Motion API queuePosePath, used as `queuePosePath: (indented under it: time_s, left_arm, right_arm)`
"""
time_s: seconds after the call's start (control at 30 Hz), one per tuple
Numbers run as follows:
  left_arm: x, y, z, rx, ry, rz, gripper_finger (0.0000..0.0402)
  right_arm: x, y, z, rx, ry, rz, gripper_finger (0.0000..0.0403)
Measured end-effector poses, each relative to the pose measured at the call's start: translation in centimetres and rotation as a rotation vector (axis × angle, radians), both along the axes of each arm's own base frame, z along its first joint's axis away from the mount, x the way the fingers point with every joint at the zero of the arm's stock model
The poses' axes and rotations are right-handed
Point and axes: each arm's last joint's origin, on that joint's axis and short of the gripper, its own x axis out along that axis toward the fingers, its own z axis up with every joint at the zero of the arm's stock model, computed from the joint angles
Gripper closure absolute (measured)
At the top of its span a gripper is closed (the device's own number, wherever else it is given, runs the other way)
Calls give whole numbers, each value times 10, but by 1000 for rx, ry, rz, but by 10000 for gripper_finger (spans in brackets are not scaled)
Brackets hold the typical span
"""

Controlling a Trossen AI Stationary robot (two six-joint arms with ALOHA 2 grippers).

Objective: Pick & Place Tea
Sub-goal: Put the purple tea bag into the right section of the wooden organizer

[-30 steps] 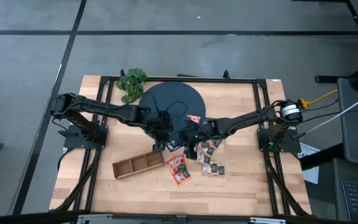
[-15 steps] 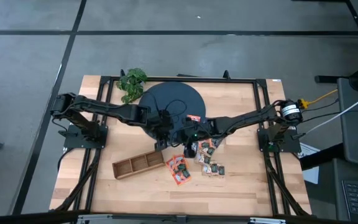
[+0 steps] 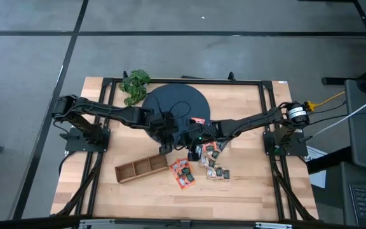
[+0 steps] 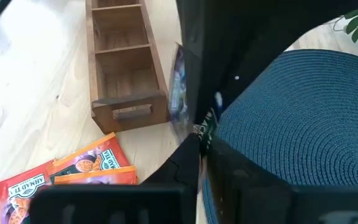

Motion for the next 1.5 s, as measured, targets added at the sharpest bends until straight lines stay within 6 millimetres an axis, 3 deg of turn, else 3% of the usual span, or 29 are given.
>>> queuePosePath:
  time_s: [0.23,0.47,0.77,1.07,1.33,1.5]
  left_arm:
    - [-3,-2,5,26,-19,19,399]
    - [-26,-18,21,131,-188,61,399]
    - [-82,-46,-17,19,-534,228,400]
    - [-126,-92,-54,19,-643,427,400]
    - [-137,-118,-72,78,-640,475,400]
    - [-135,-128,-78,145,-678,452,400]
  right_arm:
    - [-9,-6,-5,56,98,-13,318]
    - [-30,-16,-3,158,78,-56,269]
    - [-25,0,-2,222,-39,-30,249]
    - [-20,12,10,226,-189,-50,248]
    - [-15,12,15,272,-267,-105,248]
    - [-7,16,5,347,-277,-26,248]
